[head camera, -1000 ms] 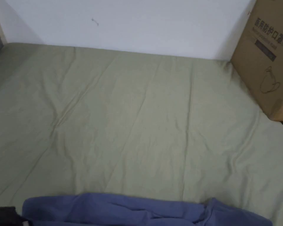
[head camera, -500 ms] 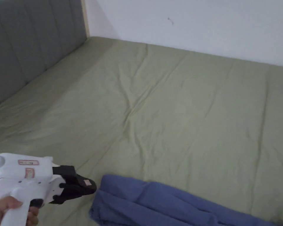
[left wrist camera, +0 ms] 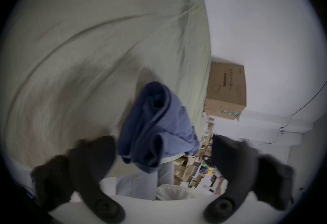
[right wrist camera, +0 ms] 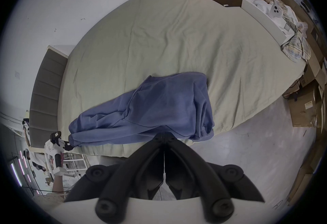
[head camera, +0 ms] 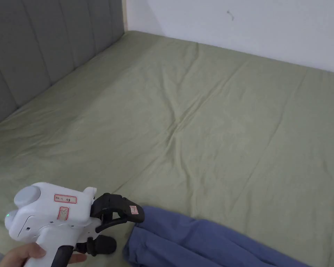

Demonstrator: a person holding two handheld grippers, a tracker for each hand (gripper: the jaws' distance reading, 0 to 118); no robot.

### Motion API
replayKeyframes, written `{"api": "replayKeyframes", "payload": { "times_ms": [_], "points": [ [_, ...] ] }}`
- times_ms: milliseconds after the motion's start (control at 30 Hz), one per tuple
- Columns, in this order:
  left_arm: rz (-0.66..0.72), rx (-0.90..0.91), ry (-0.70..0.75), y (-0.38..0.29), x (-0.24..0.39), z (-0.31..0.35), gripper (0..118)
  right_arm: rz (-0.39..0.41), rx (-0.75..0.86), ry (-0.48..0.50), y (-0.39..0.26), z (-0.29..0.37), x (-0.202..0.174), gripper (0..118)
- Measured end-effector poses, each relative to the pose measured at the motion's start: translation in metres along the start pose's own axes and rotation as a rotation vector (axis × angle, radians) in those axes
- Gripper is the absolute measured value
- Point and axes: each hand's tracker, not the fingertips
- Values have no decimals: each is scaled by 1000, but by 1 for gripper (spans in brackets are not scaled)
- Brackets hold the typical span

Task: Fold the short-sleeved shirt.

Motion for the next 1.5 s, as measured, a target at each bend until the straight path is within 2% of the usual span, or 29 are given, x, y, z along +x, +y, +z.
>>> {"api": "replayKeyframes", "payload": {
  "times_ms": [67,233,300,333,367,400,433,533,600,667,800,900,1033,1133,1233,1333,1400,1433,1500],
  "points": [
    [48,-13,-56,10,-8,-5,118,9,-10,-8,-4,-6,-10,0],
    [63,-42,-145,27,-4,-41,118,10,-34,11,-3,-20,-19,0],
    [100,-50,-124,23,7,-57,115,14,-36,14,-5,-24,-31,0],
    [89,-47,-105,26,12,-58,105,20,-37,19,-5,-25,-34,0],
    [71,-46,-79,28,16,-56,64,25,-37,28,-6,-26,-36,0],
    [49,-41,-30,17,22,-56,13,28,-36,37,-7,-26,-37,0],
    [49,-71,45,19,24,-59,7,27,-30,49,-6,-25,-37,0],
    [167,-93,101,13,25,-58,7,9,-8,79,-10,-24,-34,0],
    [117,-59,108,10,47,-56,7,-16,9,104,-12,-21,-23,0],
    [23,-23,161,1,76,-54,7,-47,33,127,-18,-17,-14,0],
    [-171,-62,221,-22,161,-66,7,-119,92,161,-30,-6,16,0],
    [-321,-119,230,-46,226,-108,7,-162,128,184,-41,2,42,0],
    [-429,-286,239,-84,274,-201,7,-189,136,179,-55,13,74,0],
    [-449,-379,330,-107,272,-279,7,-227,142,162,-63,21,101,0],
    [-391,-440,412,-115,247,-343,7,-274,162,136,-69,30,125,0],
    [-365,-440,509,-122,225,-373,8,-299,170,119,-73,37,144,0],
    [-329,-432,475,-117,227,-366,16,-306,175,102,-73,38,152,0],
    [-289,-446,442,-113,231,-358,26,-306,174,101,-72,37,155,0],
    [-230,-454,348,-107,242,-337,64,-306,172,106,-68,31,158,0]
  ]
}}
